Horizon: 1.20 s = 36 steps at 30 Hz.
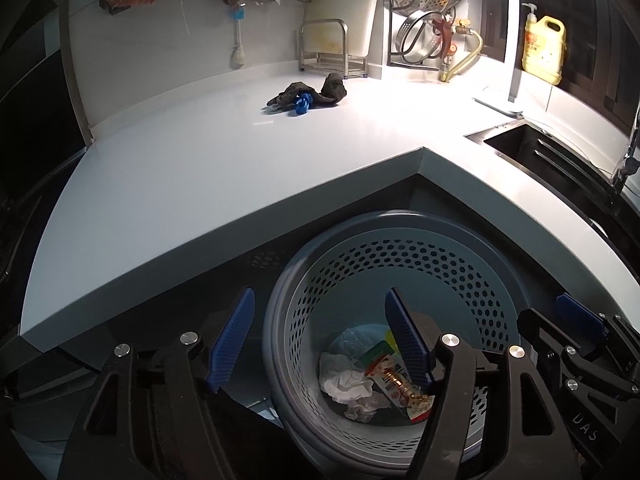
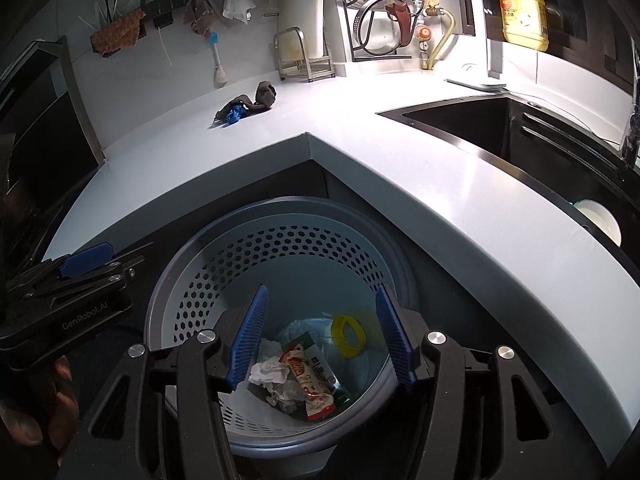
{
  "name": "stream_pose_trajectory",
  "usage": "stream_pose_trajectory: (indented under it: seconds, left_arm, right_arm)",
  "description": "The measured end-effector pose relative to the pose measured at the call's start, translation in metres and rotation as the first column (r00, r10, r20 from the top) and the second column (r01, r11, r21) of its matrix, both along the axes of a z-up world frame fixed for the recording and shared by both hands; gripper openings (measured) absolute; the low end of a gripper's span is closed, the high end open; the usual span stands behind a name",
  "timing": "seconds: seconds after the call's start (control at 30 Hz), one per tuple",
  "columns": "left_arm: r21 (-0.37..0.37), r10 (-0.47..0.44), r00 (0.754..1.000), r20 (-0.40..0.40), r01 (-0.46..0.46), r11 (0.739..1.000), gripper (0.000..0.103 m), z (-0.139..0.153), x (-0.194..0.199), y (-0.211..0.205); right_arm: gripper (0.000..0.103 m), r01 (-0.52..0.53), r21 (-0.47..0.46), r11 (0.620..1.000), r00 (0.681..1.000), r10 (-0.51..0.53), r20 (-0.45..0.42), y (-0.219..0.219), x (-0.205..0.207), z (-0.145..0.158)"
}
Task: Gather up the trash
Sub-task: 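Open both tools to drop the peel and wrapper into the bin, then move both tools back over the countertop toward the dark cloth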
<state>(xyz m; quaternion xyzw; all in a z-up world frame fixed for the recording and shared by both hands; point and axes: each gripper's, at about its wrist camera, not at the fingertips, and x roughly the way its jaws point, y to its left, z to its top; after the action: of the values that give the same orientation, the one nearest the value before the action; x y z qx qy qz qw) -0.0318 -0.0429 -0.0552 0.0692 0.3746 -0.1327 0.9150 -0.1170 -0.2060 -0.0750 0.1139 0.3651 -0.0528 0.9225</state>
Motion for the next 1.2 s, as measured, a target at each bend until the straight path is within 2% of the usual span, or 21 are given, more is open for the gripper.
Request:
stream_pose_trajectory:
  seconds: [0.3,0.43,0.8,1.0,1.2]
  left_arm:
    - [-0.008,0.015,1.0,0.004,-0.015,1.0,0.067,0.001,0.001,0.006]
    - [-0.016,0.022,1.0,0.006,-0.022,1.0,0.072,0.002,0.001,0.008]
    - [-0.031,0.047,0.999,0.028,-0.046,0.998,0.077,0.01,0.012,0.021]
    - [-0.039,0.08,0.996,0.049,-0.078,0.996,0.08,0.022,0.035,0.032]
    - [-0.051,0.116,0.99,0.079,-0.112,0.992,0.081,0.039,0.069,0.043]
  right_arm:
    - [0.054,0.001,0.01,1.0,1.0,-0.001,-0.005,0.001,0.001,-0.002]
    - [0.055,-0.004,0.01,1.0,1.0,0.004,-0.001,0.003,0.0,-0.002]
    - [0.061,-0.017,0.023,1.0,1.0,0.017,0.007,0.006,0.01,0.0]
    - [0.065,-0.035,0.018,0.999,0.999,0.034,0.042,0.003,0.031,0.015]
    - [0.07,-0.052,-0.02,0.998,0.995,0.053,0.083,0.004,0.073,0.033]
